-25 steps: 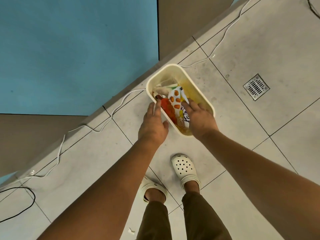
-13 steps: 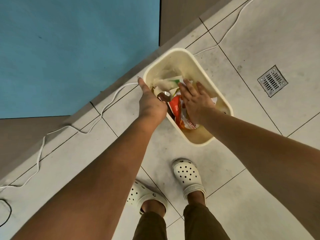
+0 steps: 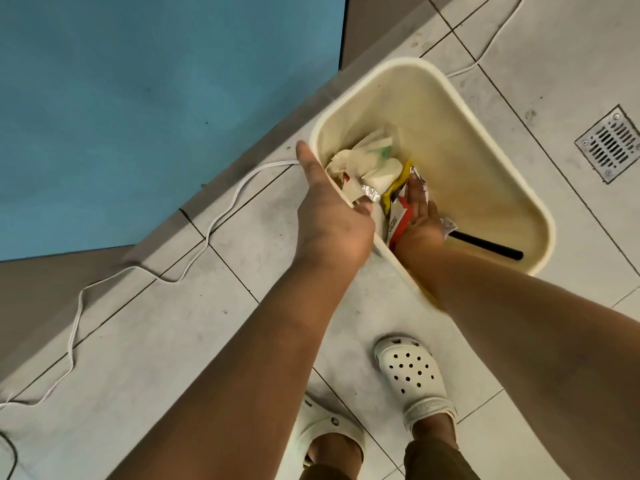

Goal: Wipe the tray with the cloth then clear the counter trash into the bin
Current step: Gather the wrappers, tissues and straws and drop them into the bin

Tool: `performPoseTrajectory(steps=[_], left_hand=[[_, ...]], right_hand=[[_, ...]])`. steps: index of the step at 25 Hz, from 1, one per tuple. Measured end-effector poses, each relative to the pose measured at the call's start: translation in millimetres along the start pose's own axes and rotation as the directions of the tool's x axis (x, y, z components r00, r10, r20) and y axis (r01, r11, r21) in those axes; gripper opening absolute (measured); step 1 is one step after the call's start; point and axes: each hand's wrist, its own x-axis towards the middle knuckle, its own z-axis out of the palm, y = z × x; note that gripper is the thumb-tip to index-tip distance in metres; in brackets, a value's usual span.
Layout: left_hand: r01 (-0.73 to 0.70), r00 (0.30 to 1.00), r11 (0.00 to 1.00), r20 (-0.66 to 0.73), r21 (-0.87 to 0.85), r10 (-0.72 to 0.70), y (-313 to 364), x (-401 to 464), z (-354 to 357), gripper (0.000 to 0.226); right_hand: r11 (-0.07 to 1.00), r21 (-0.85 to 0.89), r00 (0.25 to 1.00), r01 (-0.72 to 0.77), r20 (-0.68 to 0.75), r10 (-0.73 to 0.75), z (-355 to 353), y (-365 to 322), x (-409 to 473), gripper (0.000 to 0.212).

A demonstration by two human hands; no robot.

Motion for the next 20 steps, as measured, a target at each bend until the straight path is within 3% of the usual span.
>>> performPoseTrajectory(steps=[1, 3, 5, 6, 8, 10, 12, 14, 15, 17, 20], left_hand=[[0.017, 0.999, 1.0, 0.034, -0.014, -0.016, 3, 4, 1, 0.079], [0.005, 0.997, 0.999, 0.071, 0.043, -0.008, 10, 6, 5, 0.051], [-0.03, 0.999, 0.988, 0.026, 0.151, 0.027, 17, -1, 11, 0.037], [-0.036, 0.999, 0.982, -0.01, 0.184, 0.038, 19, -5, 11, 0.035], [-0.012, 0.996, 0.981, -0.08, 0.193, 0.028, 16, -8, 8, 0.034], [0.044, 0.988, 0.99, -0.149, 0.137, -0.023, 9, -12, 2, 0.035], [0.094, 0.978, 0.995, -0.192, 0.036, -0.085, 0, -19, 0, 0.037], [0.123, 0.973, 0.992, -0.197, -0.017, -0.124, -6, -25, -2, 0.042], [0.125, 0.975, 0.992, -0.183, -0.02, -0.127, -8, -25, -3, 0.045], [0.11, 0.983, 0.993, -0.142, -0.041, -0.115, -9, -23, -5, 0.049], [0.082, 0.991, 0.995, -0.101, -0.054, -0.087, -7, -20, -8, 0.052]], right_hand=[[0.994, 0.06, 0.996, -0.088, -0.003, 0.089, -3, -5, -5, 0.073], [0.969, 0.137, 0.974, -0.203, 0.127, 0.186, -8, -11, -25, 0.059], [0.956, 0.259, 0.949, -0.139, 0.311, 0.054, 1, -8, -43, 0.047], [0.901, 0.406, 0.914, -0.151, 0.405, -0.029, -2, -7, -53, 0.041], [0.831, 0.531, 0.849, -0.167, 0.506, -0.154, -9, -6, -52, 0.037], [0.884, 0.463, 0.85, -0.073, 0.492, -0.188, -14, -3, -43, 0.043], [0.99, 0.12, 0.926, 0.067, 0.363, -0.107, -16, -2, -34, 0.064], [0.988, -0.144, 0.961, 0.05, 0.277, -0.008, -12, 1, -27, 0.067], [0.99, -0.135, 0.943, 0.032, 0.334, 0.015, -11, -1, -24, 0.058], [0.994, -0.039, 0.895, 0.107, 0.44, -0.079, -7, -7, -19, 0.042], [0.987, 0.131, 0.887, 0.095, 0.438, -0.144, 6, -18, -8, 0.037]])
